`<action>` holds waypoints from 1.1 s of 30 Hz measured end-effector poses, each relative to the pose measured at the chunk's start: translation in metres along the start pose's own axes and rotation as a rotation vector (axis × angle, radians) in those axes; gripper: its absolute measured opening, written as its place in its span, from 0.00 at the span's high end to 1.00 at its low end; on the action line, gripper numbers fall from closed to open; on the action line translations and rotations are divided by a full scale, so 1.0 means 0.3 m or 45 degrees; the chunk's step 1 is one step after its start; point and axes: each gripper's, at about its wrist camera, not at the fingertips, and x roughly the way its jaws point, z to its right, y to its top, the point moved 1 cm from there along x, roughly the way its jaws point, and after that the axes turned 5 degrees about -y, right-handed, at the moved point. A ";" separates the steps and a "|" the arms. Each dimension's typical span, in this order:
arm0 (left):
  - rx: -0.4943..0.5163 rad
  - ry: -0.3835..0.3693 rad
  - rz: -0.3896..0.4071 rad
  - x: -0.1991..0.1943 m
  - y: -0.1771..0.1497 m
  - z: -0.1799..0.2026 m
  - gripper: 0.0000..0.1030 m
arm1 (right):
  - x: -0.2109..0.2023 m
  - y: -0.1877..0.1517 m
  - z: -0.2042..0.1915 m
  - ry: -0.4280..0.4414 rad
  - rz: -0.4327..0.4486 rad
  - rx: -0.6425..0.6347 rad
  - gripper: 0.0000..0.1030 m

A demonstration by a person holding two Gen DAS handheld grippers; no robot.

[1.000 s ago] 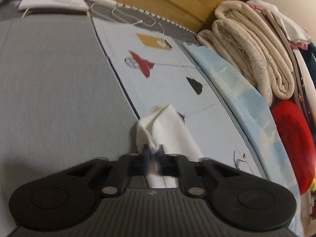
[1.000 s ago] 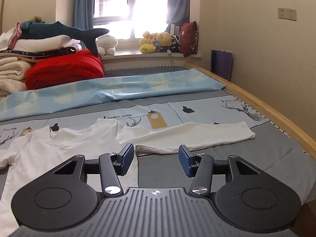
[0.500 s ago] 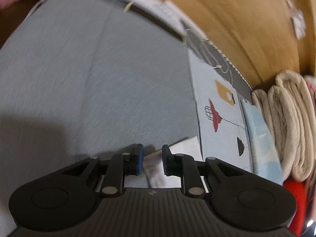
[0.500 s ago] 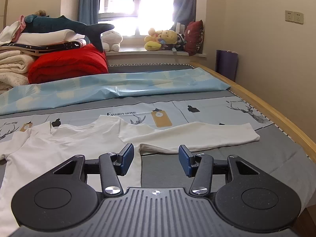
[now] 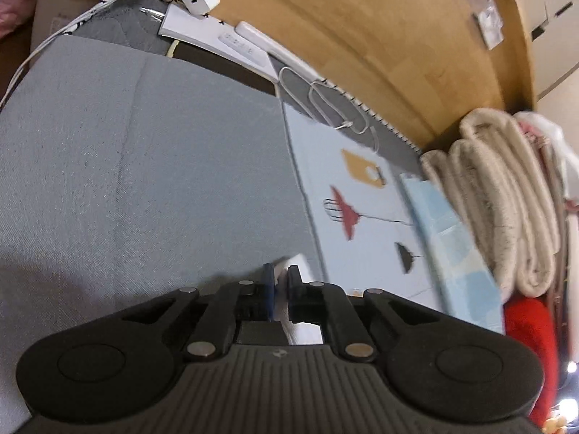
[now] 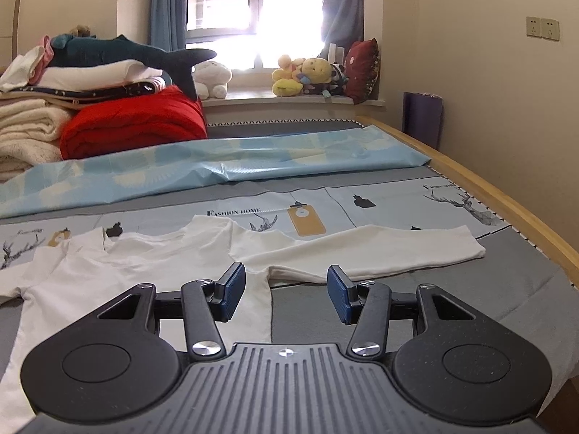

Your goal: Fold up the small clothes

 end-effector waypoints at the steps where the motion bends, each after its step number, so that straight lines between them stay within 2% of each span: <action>1: -0.042 -0.020 -0.014 -0.009 -0.001 -0.008 0.92 | -0.001 0.000 0.002 0.008 0.002 0.001 0.50; 2: -0.100 -0.021 -0.038 -0.008 -0.004 -0.020 0.82 | -0.002 -0.002 0.003 0.016 0.003 0.001 0.50; 4: -0.211 0.046 -0.101 0.008 -0.020 -0.063 0.61 | -0.005 -0.005 0.010 0.024 0.001 -0.002 0.50; 6: -0.316 0.081 -0.148 0.015 -0.047 -0.119 0.60 | -0.010 -0.009 0.020 0.028 0.003 -0.016 0.50; 8: -0.387 0.042 -0.188 0.024 -0.073 -0.162 0.61 | -0.018 -0.012 0.034 0.032 0.009 -0.031 0.50; 10: -0.310 0.022 -0.190 0.034 -0.074 -0.145 0.61 | -0.022 -0.012 0.052 0.029 0.012 -0.029 0.50; 12: -0.238 0.002 -0.187 0.051 -0.080 -0.133 0.66 | -0.024 -0.012 0.073 0.019 0.009 -0.008 0.50; 13: -0.225 0.006 -0.181 0.056 -0.081 -0.135 0.84 | -0.025 -0.012 0.082 0.014 0.007 0.002 0.50; 14: -0.215 0.020 -0.183 0.063 -0.081 -0.135 0.96 | -0.029 -0.014 0.089 0.010 0.007 0.010 0.50; 17: -0.158 0.060 -0.141 0.035 -0.080 -0.089 0.97 | -0.038 -0.016 0.095 0.006 0.015 0.011 0.50; 20: -0.047 -0.071 -0.079 -0.050 -0.063 0.069 0.97 | -0.038 -0.015 0.085 0.007 0.016 0.014 0.50; 23: 0.160 -0.215 -0.033 -0.194 -0.091 0.267 0.97 | -0.020 -0.012 0.069 -0.003 -0.001 0.031 0.50; 26: 0.268 -0.351 -0.095 -0.333 -0.178 0.436 0.97 | 0.017 -0.016 0.046 -0.046 -0.046 0.091 0.50; 28: 0.332 -0.461 -0.160 -0.437 -0.283 0.537 0.97 | 0.062 -0.020 0.017 -0.069 -0.134 0.114 0.51; 30: 0.360 -0.572 -0.218 -0.510 -0.407 0.620 0.97 | 0.108 -0.009 -0.033 -0.080 -0.199 0.107 0.61; 31: 0.378 -0.619 -0.251 -0.536 -0.474 0.654 0.97 | 0.131 0.004 -0.061 -0.061 -0.221 0.124 0.72; 32: 0.414 -0.671 -0.291 -0.559 -0.564 0.690 0.97 | 0.153 0.020 -0.085 -0.023 -0.236 0.157 0.83; 33: 0.456 -0.707 -0.322 -0.573 -0.641 0.716 0.97 | 0.179 0.040 -0.108 0.038 -0.248 0.202 0.89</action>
